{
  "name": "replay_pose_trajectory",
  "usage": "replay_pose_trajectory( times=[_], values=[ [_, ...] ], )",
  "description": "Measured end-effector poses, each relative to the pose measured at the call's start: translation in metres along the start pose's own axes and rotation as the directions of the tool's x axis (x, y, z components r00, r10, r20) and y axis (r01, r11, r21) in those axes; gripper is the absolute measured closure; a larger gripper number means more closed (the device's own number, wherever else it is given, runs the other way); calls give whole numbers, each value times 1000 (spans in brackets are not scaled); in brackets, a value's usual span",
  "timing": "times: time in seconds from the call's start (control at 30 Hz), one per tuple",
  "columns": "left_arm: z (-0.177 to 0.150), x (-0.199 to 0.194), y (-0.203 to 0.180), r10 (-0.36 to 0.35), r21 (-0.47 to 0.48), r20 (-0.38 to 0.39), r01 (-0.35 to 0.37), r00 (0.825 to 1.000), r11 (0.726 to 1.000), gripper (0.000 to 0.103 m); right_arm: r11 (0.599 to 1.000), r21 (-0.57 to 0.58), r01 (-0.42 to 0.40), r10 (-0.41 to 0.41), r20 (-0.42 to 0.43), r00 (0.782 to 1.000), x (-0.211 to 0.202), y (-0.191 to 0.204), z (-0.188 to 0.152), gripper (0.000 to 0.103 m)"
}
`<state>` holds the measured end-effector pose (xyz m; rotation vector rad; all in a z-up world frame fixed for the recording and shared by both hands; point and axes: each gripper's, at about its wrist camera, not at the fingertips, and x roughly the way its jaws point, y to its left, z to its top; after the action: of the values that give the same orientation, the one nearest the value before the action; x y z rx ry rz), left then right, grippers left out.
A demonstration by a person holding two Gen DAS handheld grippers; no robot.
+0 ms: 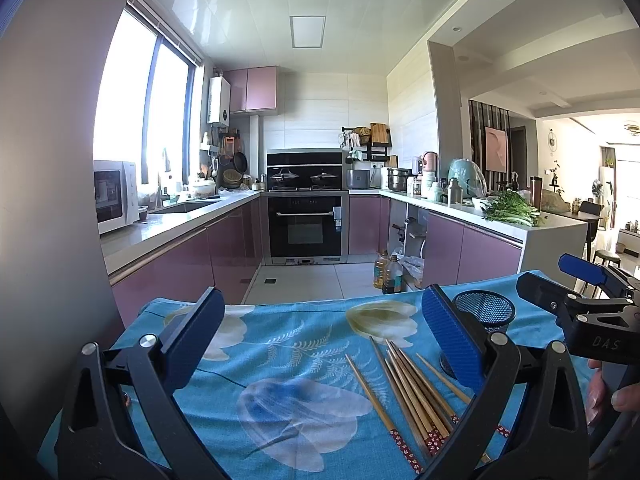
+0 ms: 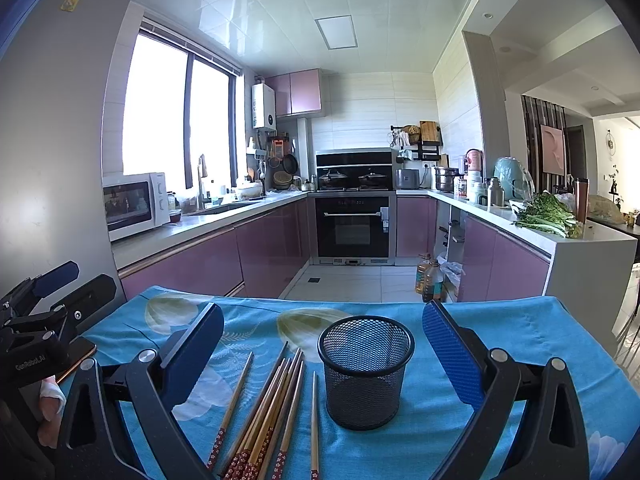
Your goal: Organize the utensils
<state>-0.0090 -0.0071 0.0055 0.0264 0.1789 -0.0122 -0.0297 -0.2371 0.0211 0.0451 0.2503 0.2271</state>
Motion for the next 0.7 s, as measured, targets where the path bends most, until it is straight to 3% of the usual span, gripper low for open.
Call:
replay_pose_trajectory(
  times=[0.7],
  values=[
    [0, 1, 0, -2, 0, 0, 2, 1000, 1000, 6, 1000, 4, 1, -1, 0, 1000, 1, -3, -1, 7]
  ],
)
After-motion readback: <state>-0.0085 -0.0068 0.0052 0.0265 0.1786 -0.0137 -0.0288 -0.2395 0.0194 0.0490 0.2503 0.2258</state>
